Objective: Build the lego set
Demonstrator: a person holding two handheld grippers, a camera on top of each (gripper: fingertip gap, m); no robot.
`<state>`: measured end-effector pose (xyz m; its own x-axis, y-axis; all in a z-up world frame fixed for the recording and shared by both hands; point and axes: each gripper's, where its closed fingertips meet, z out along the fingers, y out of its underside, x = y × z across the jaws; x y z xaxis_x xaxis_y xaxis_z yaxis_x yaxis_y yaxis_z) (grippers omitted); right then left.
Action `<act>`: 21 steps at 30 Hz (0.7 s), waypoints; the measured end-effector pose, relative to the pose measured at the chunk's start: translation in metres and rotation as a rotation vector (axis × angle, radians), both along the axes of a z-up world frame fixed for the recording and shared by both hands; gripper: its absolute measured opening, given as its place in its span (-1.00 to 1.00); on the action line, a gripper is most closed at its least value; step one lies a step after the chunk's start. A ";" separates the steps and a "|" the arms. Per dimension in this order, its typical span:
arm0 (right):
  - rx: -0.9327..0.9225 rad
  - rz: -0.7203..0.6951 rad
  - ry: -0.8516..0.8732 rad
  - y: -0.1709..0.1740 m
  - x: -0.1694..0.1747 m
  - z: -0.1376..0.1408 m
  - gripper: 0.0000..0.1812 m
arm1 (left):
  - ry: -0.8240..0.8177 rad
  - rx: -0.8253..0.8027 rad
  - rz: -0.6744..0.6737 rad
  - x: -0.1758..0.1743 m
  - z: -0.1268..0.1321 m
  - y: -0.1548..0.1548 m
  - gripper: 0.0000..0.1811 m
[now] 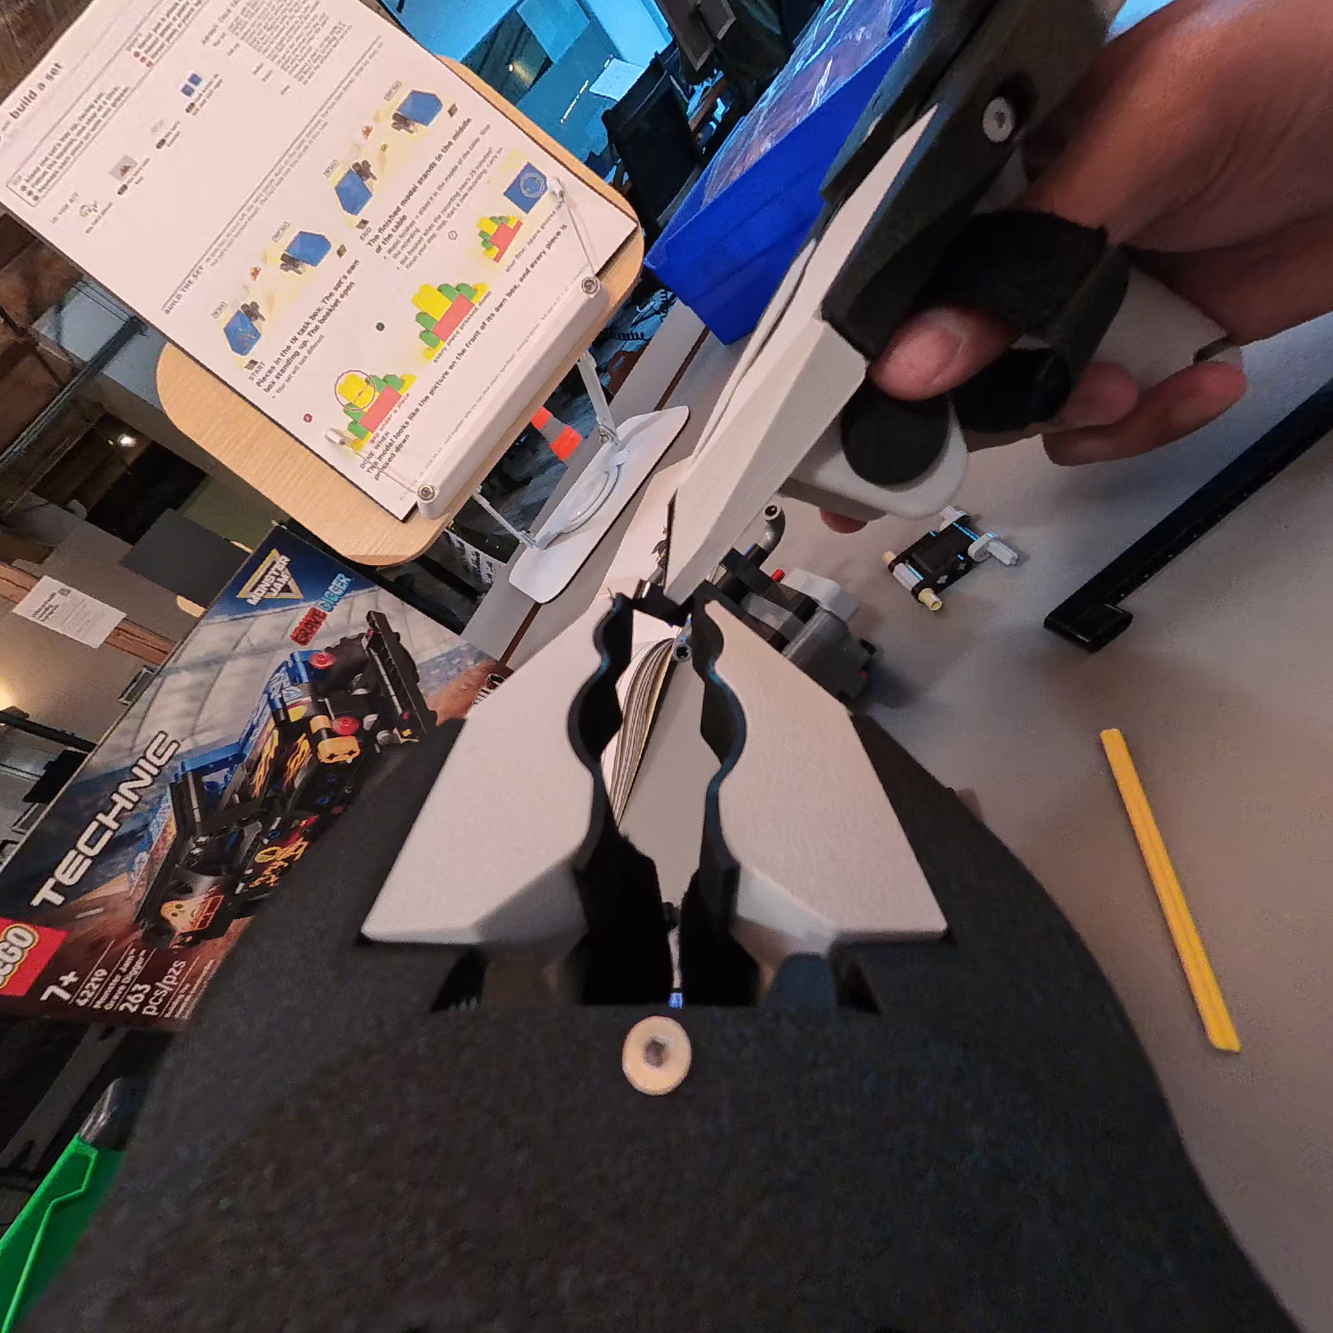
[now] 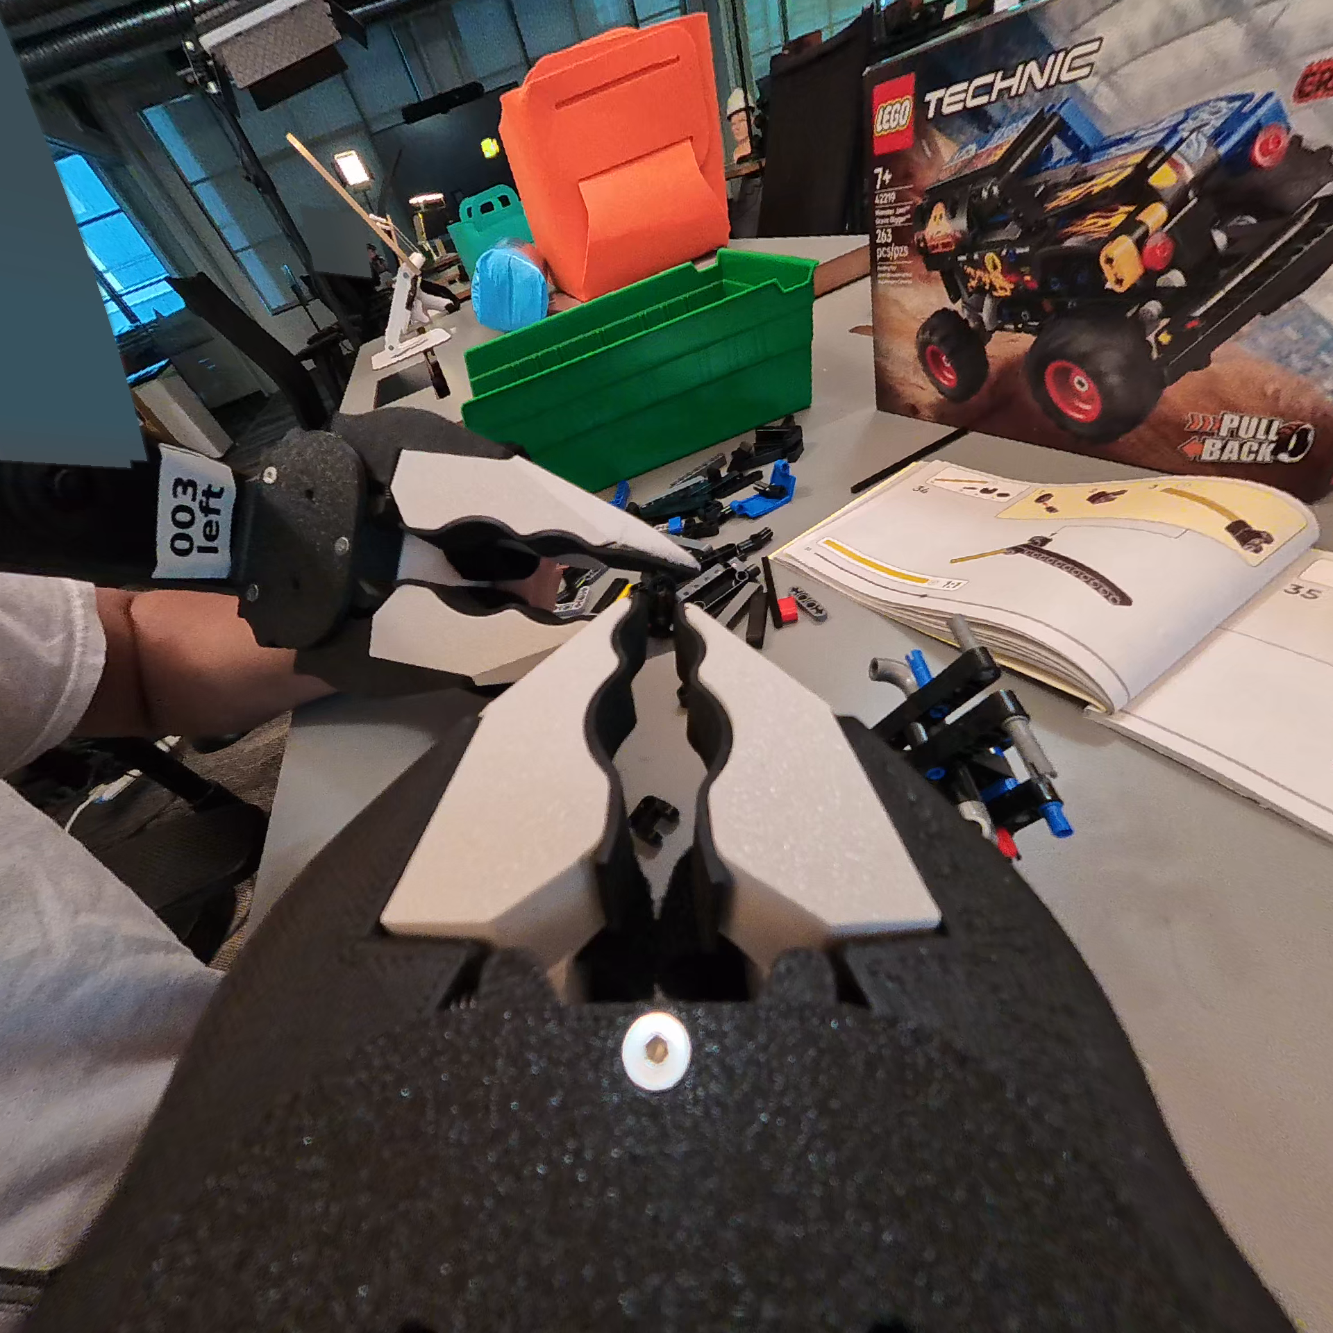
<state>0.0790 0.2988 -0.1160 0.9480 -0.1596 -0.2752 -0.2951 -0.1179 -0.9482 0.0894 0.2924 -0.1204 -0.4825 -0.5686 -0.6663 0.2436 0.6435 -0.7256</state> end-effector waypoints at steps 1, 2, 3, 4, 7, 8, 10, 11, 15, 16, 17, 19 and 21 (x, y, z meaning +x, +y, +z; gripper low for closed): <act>0.000 0.001 0.000 0.000 0.000 0.000 -0.94 | 0.001 0.001 -0.001 0.000 0.000 0.000 -0.84; 0.001 0.002 0.000 0.000 0.000 0.000 -0.93 | 0.001 0.002 -0.002 0.000 0.000 0.000 -0.84; 0.000 0.003 0.002 0.000 0.000 -0.001 -0.93 | 0.002 0.004 -0.002 0.000 -0.001 0.000 -0.84; -0.002 0.003 0.003 0.000 0.000 -0.001 -0.93 | 0.003 0.006 -0.001 0.000 -0.001 0.000 -0.84; -0.005 0.000 -0.001 0.000 0.000 -0.001 -0.93 | 0.005 0.011 0.003 0.000 -0.001 0.002 -0.84; -0.005 -0.004 -0.005 -0.001 0.001 -0.001 -0.94 | 0.006 0.016 0.011 0.002 -0.002 0.004 -0.84; 0.000 -0.016 -0.011 -0.003 0.004 0.001 -0.93 | 0.005 0.021 0.031 0.005 -0.002 0.012 -0.84; 0.004 -0.023 -0.012 -0.004 0.005 0.003 -0.93 | 0.002 0.024 0.043 0.007 -0.001 0.017 -0.84; 0.001 -0.028 0.014 -0.009 0.009 0.005 -0.89 | -0.009 0.027 0.103 0.017 0.003 0.046 -0.84; -0.014 -0.018 0.022 -0.010 0.008 0.003 -0.86 | -0.007 0.021 0.118 0.019 0.004 0.053 -0.84; -0.038 -0.003 0.020 -0.010 0.004 0.001 -0.84 | -0.003 0.019 0.127 0.021 0.005 0.059 -0.84; -0.158 0.034 -0.027 -0.011 -0.005 -0.013 -0.83 | 0.003 0.014 0.125 0.022 0.005 0.066 -0.84; -0.278 0.083 -0.076 -0.011 -0.019 -0.028 -0.81 | 0.039 0.002 0.100 0.020 0.001 0.068 -0.84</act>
